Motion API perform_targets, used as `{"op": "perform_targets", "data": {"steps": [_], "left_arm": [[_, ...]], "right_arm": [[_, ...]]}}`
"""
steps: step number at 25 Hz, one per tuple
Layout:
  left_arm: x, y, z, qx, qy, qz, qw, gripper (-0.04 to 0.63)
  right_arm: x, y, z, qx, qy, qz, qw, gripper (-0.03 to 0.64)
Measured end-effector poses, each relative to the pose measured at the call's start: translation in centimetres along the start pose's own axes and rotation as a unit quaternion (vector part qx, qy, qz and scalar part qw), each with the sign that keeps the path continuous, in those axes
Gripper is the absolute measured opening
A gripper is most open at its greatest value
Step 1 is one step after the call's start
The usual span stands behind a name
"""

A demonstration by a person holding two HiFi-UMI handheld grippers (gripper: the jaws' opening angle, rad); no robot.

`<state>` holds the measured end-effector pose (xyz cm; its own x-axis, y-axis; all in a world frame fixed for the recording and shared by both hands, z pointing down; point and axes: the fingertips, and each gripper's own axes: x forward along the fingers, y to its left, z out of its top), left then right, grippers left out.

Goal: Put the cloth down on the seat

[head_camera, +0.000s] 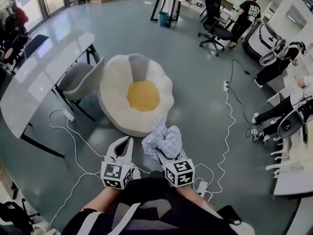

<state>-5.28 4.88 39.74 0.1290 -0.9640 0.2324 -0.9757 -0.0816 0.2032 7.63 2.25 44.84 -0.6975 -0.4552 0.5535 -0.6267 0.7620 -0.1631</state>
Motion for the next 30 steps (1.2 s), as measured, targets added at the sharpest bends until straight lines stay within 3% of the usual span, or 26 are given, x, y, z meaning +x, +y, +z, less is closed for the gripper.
{"op": "perform_targets", "data": {"steps": [15, 30], "left_arm": [[1.7, 4.8, 0.6, -0.008, 0.0, 0.027, 0.9996, -0.002], [11.6, 9.1, 3.1, -0.012, 0.013, 0.051, 0.9985, -0.002]], "right_arm": [[5.3, 0.1, 3.1, -0.018, 0.006, 0.018, 1.0, 0.187], [13.7, -5.7, 7.3, -0.013, 0.03, 0.05, 0.998, 0.187]]}}
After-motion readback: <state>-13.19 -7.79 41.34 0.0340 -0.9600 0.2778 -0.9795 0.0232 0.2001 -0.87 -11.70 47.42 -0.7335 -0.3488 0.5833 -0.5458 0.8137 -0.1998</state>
